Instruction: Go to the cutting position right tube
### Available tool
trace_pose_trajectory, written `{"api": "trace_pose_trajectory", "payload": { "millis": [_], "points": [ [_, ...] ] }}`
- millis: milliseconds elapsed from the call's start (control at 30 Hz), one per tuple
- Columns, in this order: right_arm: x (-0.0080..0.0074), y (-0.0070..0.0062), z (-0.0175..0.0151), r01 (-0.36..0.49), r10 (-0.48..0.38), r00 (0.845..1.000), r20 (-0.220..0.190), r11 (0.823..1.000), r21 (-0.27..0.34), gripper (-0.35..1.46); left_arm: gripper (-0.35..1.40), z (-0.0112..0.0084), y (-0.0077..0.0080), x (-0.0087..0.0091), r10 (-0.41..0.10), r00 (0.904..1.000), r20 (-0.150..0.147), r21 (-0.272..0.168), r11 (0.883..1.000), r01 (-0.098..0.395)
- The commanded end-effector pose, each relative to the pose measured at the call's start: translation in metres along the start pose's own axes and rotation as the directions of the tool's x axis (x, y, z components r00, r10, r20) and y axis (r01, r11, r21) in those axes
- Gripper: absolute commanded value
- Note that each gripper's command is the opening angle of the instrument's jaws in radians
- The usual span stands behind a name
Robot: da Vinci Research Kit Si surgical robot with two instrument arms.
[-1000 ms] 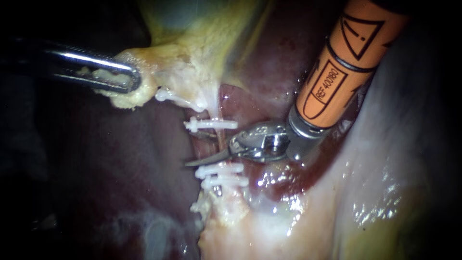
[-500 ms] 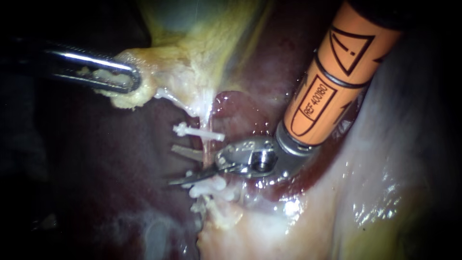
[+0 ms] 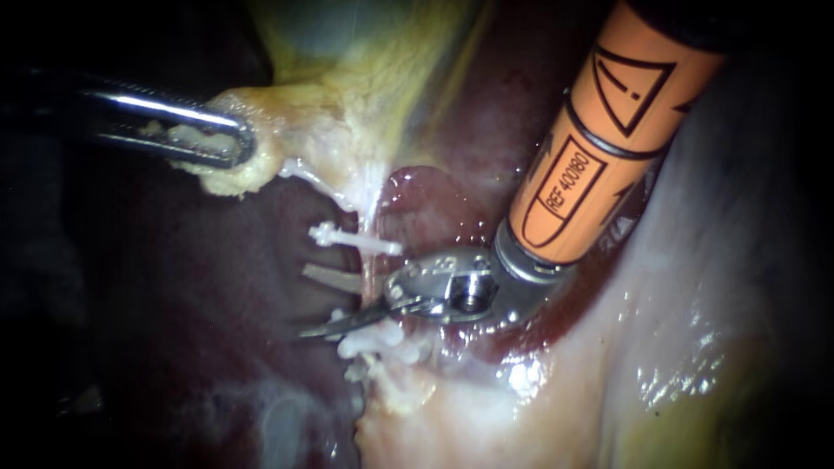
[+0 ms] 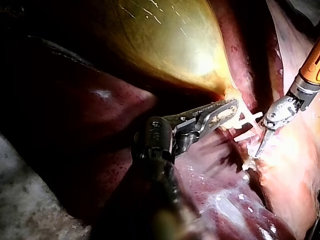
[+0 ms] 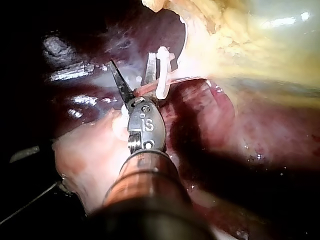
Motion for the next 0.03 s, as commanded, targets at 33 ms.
{"api": "trace_pose_trajectory", "payload": {
  "millis": [33],
  "points": [
    [0.0000,0.0000,0.0000,0.000,0.000,1.000,0.000,1.000,0.000,1.41,-0.35,0.0000,0.0000,0.0000,0.000,1.0000,0.000,0.000,1.000,0.000]
  ]
}}
